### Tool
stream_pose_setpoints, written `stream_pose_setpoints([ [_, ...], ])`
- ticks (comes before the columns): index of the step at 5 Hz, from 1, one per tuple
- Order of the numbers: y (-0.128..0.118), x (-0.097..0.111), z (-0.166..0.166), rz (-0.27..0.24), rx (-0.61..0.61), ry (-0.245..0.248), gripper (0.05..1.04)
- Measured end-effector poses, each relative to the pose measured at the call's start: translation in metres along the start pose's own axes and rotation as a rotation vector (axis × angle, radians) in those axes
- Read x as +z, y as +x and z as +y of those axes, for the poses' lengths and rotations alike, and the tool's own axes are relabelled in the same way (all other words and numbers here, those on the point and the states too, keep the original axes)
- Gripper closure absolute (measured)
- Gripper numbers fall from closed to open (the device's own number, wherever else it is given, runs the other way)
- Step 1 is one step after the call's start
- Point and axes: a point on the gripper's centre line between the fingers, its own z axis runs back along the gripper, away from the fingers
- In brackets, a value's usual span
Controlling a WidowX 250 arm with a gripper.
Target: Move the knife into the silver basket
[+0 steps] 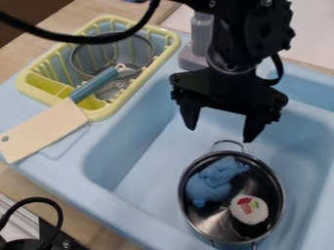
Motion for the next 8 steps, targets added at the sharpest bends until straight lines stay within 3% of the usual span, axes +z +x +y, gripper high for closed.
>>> stream_pose_setpoints([
  [1,-0.004,-0.004,0.003,0.022,-0.010,0.013,0.084],
  [2,-0.002,-0.001,0.018,0.055,-0.113,0.014,0.084],
  [4,0.005,0.016,0.053,0.100,-0.159,0.049,0.084],
  [6,0.001,0.024,0.077,0.252,-0.235,0.010,0.084],
  [8,0.003,0.033,0.103,0.230,-0.267,0.097,0.084],
])
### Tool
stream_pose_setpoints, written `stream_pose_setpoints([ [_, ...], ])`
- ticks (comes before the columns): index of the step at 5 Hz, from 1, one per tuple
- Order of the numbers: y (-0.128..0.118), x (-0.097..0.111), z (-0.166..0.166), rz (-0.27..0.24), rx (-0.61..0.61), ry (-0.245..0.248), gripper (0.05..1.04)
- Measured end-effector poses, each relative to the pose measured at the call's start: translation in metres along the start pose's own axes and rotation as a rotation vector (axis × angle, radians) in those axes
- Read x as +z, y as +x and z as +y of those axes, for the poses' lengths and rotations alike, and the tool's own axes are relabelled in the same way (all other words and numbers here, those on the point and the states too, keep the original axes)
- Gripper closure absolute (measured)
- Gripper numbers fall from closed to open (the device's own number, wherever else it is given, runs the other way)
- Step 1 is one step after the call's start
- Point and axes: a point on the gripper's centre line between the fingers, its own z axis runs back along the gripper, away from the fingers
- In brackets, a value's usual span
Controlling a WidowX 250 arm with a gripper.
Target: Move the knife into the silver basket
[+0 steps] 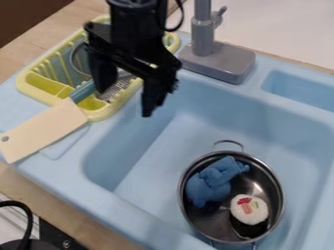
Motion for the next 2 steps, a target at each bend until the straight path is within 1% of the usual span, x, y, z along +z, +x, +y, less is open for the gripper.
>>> stream_pose_setpoints([
  [1,0.001,0.000,0.010,-0.002,-0.008,0.040,0.084],
  [2,0.003,-0.009,0.024,0.030,-0.006,0.049,0.084],
])
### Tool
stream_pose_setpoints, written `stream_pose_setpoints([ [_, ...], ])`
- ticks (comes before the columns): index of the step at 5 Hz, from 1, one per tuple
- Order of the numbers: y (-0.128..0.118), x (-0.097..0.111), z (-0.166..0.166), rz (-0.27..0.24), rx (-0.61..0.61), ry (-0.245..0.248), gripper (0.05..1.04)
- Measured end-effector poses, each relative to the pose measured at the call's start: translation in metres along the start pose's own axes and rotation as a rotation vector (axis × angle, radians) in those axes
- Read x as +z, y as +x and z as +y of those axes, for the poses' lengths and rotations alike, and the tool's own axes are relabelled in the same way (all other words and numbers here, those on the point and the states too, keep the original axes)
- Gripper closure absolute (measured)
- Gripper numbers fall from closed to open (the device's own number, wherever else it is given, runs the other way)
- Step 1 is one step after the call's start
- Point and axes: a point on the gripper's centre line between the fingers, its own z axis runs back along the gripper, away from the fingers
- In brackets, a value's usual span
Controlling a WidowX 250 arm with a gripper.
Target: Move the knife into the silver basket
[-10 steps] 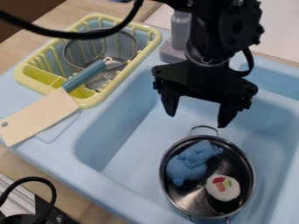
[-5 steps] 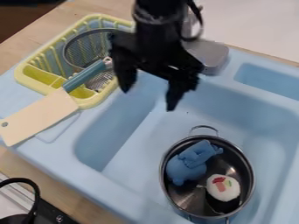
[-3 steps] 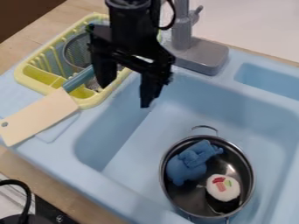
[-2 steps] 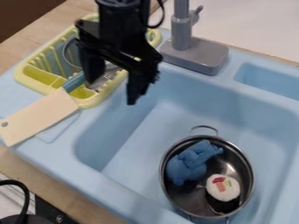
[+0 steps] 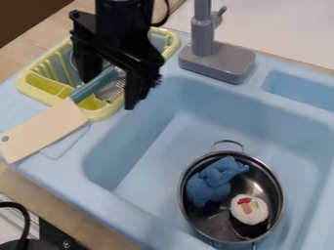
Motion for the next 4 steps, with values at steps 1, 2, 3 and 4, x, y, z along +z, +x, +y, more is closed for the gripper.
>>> stream_pose_setpoints([
  [1,0.009,-0.008,0.012,-0.006,-0.016,-0.051,0.084],
  [2,0.014,-0.012,0.019,-0.017,-0.038,-0.088,0.084],
  [3,0.015,-0.015,0.022,-0.031,-0.076,-0.109,0.084],
  [4,0.017,-0.019,0.023,-0.029,-0.115,-0.111,0.084],
])
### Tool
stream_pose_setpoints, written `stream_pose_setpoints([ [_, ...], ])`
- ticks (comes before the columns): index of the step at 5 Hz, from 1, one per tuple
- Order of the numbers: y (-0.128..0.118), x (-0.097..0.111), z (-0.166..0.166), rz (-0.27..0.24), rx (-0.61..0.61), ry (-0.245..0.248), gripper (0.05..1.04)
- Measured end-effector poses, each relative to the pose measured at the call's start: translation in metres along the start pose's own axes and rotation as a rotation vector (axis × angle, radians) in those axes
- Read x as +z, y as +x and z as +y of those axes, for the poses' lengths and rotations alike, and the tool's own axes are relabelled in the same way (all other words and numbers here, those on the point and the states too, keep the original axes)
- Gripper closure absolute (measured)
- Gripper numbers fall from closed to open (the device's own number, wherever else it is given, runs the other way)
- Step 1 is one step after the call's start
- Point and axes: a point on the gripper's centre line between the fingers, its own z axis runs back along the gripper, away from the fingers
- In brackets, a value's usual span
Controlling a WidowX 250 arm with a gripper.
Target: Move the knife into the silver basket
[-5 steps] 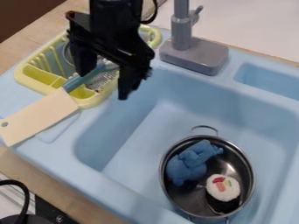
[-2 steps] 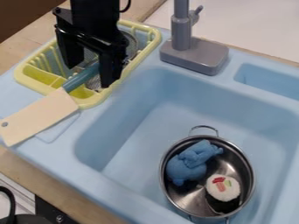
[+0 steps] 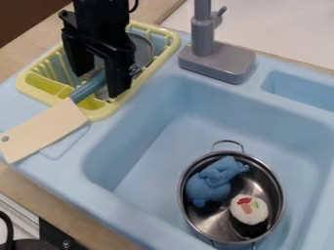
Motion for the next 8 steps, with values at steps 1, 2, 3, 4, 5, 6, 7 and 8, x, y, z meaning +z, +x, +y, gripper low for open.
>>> stream_pose_setpoints([
  [1,0.0024,-0.0022,0.0028,0.002,-0.017,-0.005,0.084],
  [2,0.0013,-0.0023,0.0054,0.006,-0.012,0.003,0.084],
  [3,0.0039,-0.0029,0.0071,0.005,-0.009,0.008,0.133],
  [4,0.0046,-0.0059,0.0085,0.012,-0.001,0.014,0.400],
  [5,0.0049,-0.0099,0.0091,0.024,-0.002,0.017,0.695],
  [6,0.0053,-0.0099,0.0089,0.022,-0.006,0.018,0.853],
  [7,0.0043,-0.0095,0.0079,0.030,-0.007,0.011,0.855],
  [8,0.0037,-0.0089,0.0079,0.077,0.001,-0.007,0.855],
])
